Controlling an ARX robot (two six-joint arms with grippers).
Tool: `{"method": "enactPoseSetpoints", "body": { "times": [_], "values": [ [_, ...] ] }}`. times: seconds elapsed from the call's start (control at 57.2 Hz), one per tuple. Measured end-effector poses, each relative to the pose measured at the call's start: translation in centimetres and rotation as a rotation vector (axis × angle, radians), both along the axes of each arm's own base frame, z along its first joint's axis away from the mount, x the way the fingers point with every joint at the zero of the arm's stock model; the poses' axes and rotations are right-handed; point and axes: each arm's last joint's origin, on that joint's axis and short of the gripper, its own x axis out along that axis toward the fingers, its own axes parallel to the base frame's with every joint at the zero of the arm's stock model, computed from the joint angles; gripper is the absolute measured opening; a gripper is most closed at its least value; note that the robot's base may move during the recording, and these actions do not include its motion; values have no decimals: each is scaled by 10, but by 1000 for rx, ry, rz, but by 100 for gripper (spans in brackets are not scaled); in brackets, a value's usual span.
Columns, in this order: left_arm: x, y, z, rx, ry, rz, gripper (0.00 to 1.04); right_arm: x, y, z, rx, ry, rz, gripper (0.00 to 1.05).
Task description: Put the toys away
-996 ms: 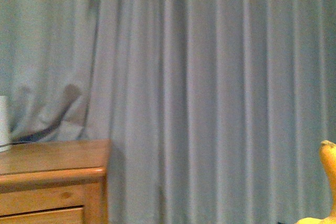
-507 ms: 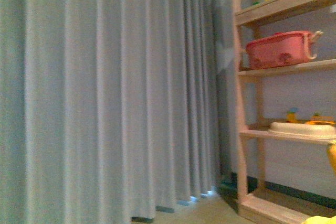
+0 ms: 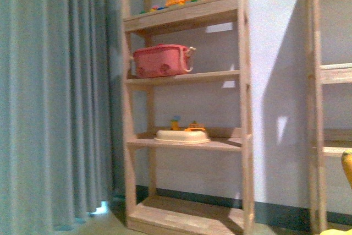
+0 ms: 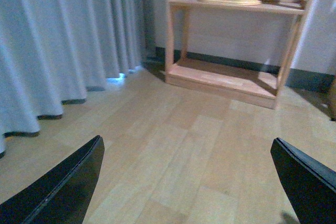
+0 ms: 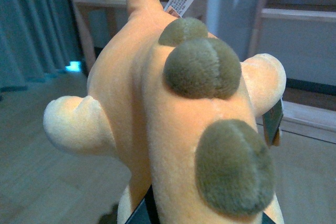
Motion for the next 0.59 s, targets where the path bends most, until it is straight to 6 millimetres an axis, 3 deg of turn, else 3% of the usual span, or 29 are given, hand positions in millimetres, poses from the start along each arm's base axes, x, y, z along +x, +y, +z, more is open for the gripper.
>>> {"method": "enactPoseSetpoints", "body": {
  "times": [0.594],
  "values": [
    [0,0,0,0,0,-3,98,0,0,0,0,0,-13,7]
  ]
}}
